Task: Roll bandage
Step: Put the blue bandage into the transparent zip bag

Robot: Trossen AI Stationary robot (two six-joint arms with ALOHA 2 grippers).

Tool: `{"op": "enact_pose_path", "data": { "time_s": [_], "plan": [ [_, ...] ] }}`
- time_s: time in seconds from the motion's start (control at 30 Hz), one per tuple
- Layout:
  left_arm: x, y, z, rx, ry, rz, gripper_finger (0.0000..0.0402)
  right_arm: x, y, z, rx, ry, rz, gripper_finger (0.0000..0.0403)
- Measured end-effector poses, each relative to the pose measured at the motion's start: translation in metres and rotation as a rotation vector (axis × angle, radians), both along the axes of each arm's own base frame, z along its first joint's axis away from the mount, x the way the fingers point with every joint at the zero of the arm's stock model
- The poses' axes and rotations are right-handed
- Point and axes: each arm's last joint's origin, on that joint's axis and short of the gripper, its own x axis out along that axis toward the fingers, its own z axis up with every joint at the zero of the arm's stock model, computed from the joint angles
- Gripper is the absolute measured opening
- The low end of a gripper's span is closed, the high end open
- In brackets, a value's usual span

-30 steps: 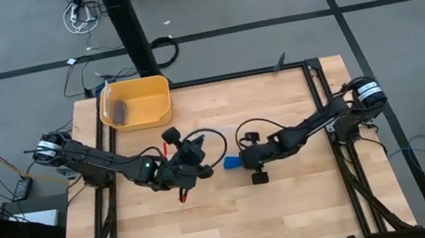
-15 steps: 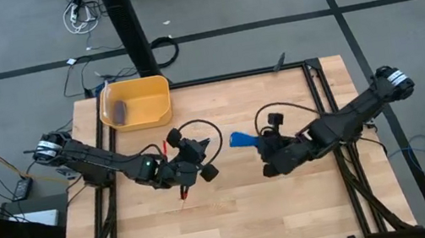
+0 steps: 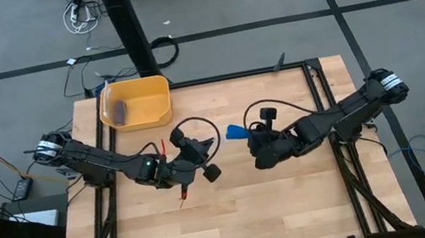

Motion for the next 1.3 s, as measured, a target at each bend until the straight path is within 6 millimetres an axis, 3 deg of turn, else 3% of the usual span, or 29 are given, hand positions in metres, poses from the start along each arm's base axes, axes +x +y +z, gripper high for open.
{"op": "enact_pose_path", "data": {
  "time_s": [0.4,0.77,1.1,1.3],
  "plan": [
    [0.001,0.004,0.002,-0.089,-0.114,0.087,0.0000,-0.005,0.014,0.002,-0.015,-0.061,-0.014,0.0045],
    [0.006,0.003,0.013,-0.161,-0.252,0.058,0.0000,-0.004,0.008,0.003,-0.035,-0.082,-0.065,0.0045],
    [0.025,0.009,-0.004,-0.140,-0.264,0.101,0.0000,-0.005,0.014,0.002,-0.041,-0.032,0.006,0.0045],
    [0.025,0.012,-0.003,-0.120,-0.275,0.133,0.0000,-0.011,0.024,0.000,-0.059,0.029,0.083,0.0045]
  ]
}}
